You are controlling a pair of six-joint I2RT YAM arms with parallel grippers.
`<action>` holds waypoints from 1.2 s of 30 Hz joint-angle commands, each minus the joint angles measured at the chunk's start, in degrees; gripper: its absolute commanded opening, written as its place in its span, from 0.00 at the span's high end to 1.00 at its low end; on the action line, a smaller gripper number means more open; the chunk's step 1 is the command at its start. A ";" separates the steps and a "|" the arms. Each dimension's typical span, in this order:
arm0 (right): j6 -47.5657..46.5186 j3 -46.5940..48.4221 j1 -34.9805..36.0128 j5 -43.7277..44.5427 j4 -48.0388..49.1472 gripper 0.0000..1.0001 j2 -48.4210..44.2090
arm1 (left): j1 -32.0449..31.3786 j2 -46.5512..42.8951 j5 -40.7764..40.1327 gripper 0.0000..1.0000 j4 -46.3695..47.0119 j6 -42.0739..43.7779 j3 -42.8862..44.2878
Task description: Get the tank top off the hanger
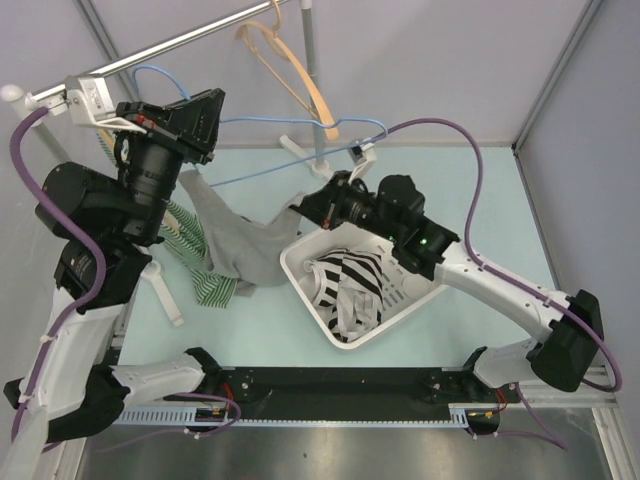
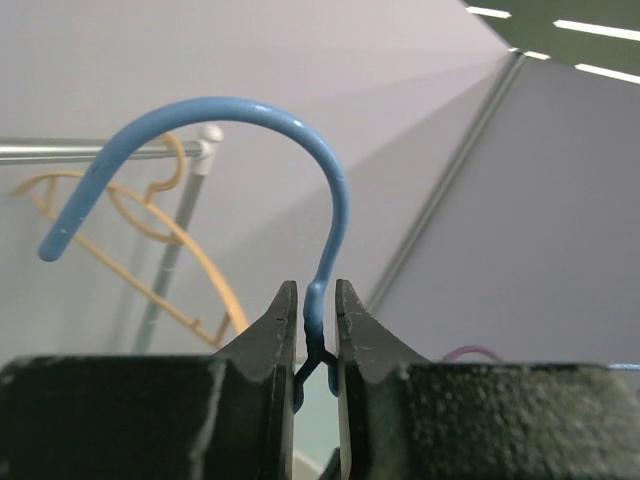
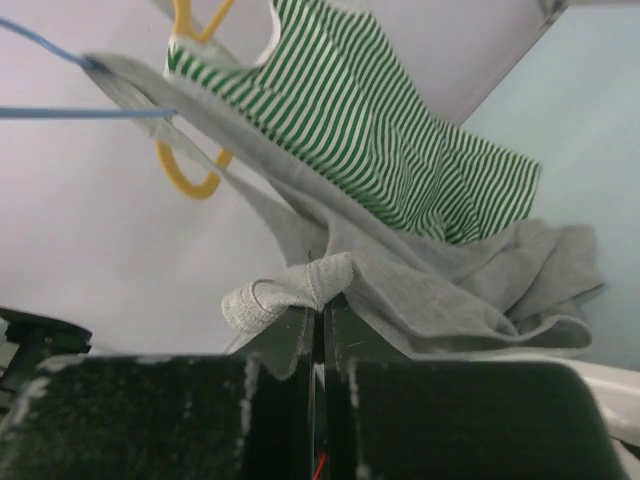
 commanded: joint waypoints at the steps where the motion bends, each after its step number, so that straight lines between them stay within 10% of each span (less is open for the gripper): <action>1: 0.41 2.03 0.42 -0.37 4.66 1.00 -0.26 | 0.30 0.88 8.45 1.00 8.43 -8.17 0.65; 9: -0.29 8.17 -7.92 -2.03 1.85 1.00 0.18 | 0.48 -1.66 20.84 1.00 17.03 -20.54 -2.93; 15: -0.29 11.26 -6.88 -2.65 3.61 1.00 2.20 | 0.48 -7.20 12.34 1.00 23.46 -27.42 -12.96; 36: -20.58 51.12 -7.23 -0.54 -9.82 1.00 4.49 | 0.56 -18.01 3.09 1.00 1.75 -2.99 -12.96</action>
